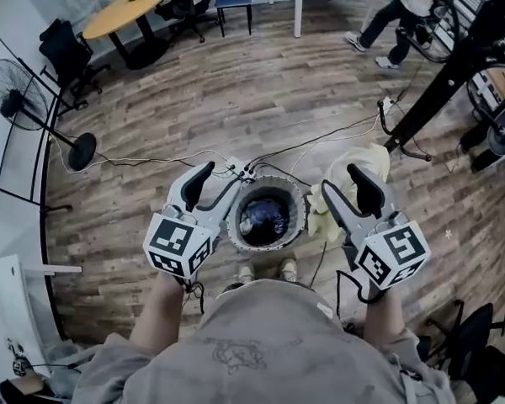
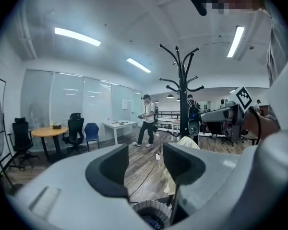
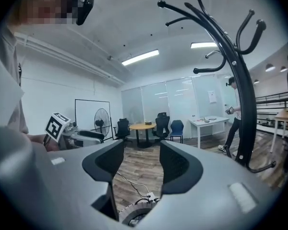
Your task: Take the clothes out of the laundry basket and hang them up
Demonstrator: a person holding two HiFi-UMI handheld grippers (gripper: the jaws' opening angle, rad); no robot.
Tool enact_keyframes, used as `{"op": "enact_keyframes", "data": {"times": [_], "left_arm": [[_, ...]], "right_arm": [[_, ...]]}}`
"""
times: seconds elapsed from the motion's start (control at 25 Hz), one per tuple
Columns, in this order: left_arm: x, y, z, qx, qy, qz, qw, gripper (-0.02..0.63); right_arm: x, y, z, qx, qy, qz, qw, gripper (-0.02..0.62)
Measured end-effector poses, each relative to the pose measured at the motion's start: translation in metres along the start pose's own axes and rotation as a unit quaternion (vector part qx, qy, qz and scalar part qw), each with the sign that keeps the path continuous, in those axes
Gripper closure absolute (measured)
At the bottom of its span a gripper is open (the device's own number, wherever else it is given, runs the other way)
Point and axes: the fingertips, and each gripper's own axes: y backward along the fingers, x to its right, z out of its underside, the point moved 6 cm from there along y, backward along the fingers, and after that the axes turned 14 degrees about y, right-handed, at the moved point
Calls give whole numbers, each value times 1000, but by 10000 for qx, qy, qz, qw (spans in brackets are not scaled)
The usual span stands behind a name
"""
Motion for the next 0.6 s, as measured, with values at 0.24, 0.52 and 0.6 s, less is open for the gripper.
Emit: {"op": "enact_keyframes", "data": {"times": [0.24,0.52,0.6], "left_arm": [[-11,7,0,70,46,-215,9997,379],[-25,2,7,-92,32,-373,9993,379],[-32,-6,13,-188,43,-412,9990,379]], "right_arm": [[-1,-19,8,-206,76,-84,9997,336],[-11,-43,19,-471,197,-291,9983,344],[-13,-53,28,-612,298,-323,9972,344]]}}
